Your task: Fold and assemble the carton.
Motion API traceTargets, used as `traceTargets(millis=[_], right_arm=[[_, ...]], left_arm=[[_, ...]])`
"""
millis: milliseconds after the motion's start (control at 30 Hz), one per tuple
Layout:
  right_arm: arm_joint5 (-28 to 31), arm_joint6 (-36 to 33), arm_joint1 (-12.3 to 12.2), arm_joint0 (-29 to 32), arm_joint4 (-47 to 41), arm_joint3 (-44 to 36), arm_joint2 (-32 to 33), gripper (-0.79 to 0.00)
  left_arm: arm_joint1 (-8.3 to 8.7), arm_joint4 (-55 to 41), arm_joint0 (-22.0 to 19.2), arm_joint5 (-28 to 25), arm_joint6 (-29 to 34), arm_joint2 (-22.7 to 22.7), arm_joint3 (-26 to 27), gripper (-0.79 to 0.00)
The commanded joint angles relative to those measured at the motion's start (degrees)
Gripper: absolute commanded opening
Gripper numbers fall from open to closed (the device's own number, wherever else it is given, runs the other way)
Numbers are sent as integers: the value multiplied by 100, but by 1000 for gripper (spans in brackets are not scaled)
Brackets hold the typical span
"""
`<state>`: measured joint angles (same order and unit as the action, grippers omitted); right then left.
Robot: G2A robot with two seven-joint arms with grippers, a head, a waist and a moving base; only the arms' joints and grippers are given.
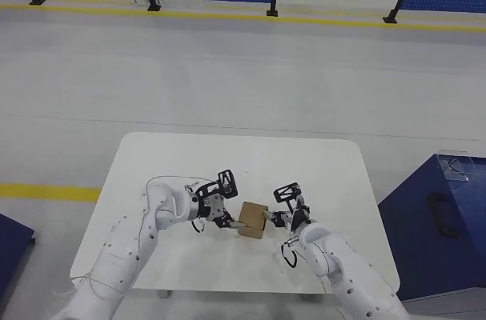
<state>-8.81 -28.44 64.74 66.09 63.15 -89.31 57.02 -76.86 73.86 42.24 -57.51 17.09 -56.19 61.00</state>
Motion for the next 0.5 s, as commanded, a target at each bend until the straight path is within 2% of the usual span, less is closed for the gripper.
traceTargets(millis=[0, 267, 467], right_arm=[[-13, 9, 20, -17, 31, 27, -16, 0], [50, 21, 43, 9, 169, 6, 122, 0], [115, 13, 57, 69, 221, -91, 224, 0]], left_arm=[[-18, 295, -60, 48, -300, 135, -108, 0], [-87, 1179, -287, 281, -1096, 602, -553, 0], [-140, 1440, -374, 419, -1396, 837, -718, 0]])
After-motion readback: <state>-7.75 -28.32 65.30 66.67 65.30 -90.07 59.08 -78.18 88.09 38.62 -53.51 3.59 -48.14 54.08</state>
